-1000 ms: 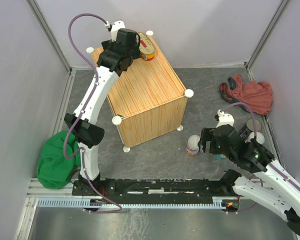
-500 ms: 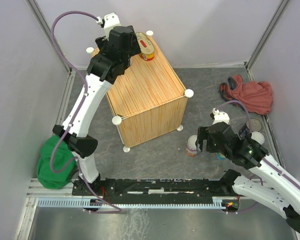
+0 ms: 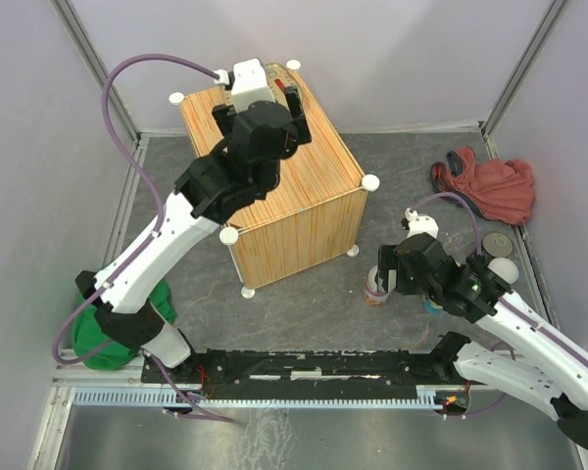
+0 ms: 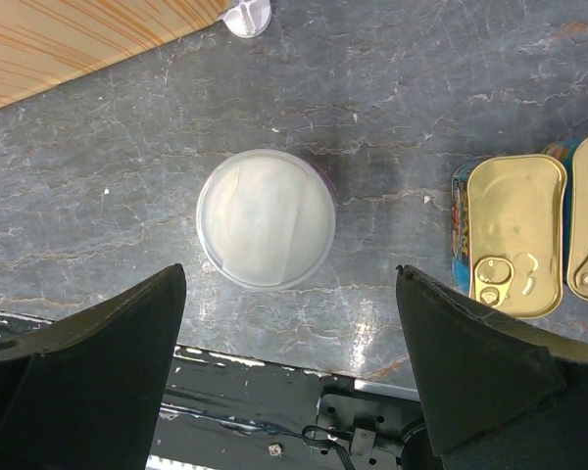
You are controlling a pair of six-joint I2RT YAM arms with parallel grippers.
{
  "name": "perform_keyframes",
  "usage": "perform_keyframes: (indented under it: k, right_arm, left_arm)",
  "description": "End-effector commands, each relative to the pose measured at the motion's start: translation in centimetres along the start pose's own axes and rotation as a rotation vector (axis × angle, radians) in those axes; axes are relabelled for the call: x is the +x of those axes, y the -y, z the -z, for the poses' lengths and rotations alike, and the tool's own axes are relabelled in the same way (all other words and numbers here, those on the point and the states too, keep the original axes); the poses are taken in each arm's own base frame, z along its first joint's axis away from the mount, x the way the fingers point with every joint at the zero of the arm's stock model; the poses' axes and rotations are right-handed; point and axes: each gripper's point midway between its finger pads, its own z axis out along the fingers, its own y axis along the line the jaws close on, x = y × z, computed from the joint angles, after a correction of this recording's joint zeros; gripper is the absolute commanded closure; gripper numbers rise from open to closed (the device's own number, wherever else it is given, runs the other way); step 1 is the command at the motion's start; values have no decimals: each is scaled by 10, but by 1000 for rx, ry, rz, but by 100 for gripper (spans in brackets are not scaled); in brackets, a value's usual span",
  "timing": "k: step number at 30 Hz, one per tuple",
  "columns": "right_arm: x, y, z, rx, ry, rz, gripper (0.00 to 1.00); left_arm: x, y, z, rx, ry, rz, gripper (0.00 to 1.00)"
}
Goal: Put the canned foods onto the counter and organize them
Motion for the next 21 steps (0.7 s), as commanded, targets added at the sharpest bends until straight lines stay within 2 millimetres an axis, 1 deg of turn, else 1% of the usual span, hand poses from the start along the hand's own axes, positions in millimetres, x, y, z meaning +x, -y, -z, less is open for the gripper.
perform_keyframes:
  k: [1, 5, 7, 10, 15, 21]
  right_arm:
    - [-3, -8, -6, -22, 6, 3, 4]
    - [1, -9, -14, -12, -11, 10, 2]
    - [2, -9, -17, -7, -17, 12, 2]
    - [2, -10, -20, -6, -18, 10, 2]
    - [6, -12, -28, 2, -24, 2, 2]
    - [12, -12, -38, 14, -33, -6, 2]
  left_arm:
    - [-20, 3, 32, 19, 68, 53, 1]
    - [-1, 13, 54, 62, 36, 36, 1]
    - [11, 16, 64, 74, 21, 28, 1]
    - [23, 18, 77, 96, 2, 27, 1]
    - [31, 22, 94, 122, -16, 19, 1]
    - [43, 27, 106, 149, -46, 11, 1]
